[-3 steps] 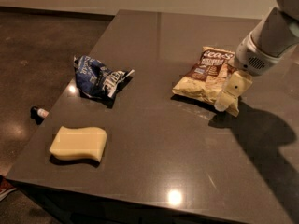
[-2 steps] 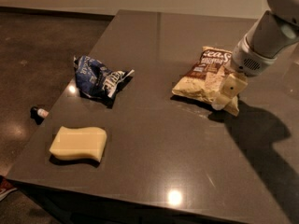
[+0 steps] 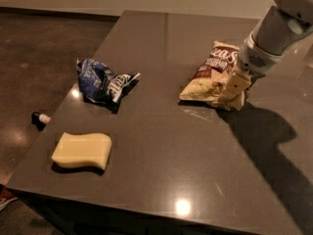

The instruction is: Move brown chip bag near blue chip bag

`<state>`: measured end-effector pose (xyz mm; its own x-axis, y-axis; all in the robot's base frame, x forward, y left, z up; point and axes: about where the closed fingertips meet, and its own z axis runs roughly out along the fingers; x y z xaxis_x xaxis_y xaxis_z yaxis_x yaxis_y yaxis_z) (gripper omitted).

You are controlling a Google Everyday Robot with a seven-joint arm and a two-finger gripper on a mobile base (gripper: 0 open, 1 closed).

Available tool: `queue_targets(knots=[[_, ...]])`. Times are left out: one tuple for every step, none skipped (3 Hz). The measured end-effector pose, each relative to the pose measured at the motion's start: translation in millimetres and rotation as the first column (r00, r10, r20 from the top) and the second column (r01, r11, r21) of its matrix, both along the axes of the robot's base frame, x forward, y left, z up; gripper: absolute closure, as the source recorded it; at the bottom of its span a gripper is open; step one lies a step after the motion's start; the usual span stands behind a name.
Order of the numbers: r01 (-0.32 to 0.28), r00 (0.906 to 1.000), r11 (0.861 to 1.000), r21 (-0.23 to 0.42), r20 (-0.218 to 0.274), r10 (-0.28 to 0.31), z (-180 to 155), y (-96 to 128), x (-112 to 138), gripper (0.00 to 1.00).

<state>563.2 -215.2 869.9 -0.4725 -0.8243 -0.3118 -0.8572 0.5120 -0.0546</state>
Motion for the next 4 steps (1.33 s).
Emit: queue_targets(knots=[[-0.004,0.9999,0.999,0.037,0.015,0.003,16,11,10,0.93],[-0.041,0.9964,0.994,0.102,0.078,0.033,49,34,36,1.0],[-0.07,0.9911,0.988,0.138,0.122,0.053,69,48,53,1.0],[-0.134,0.9817,0.974,0.181,0.158,0.106,84,79,74,1.0]])
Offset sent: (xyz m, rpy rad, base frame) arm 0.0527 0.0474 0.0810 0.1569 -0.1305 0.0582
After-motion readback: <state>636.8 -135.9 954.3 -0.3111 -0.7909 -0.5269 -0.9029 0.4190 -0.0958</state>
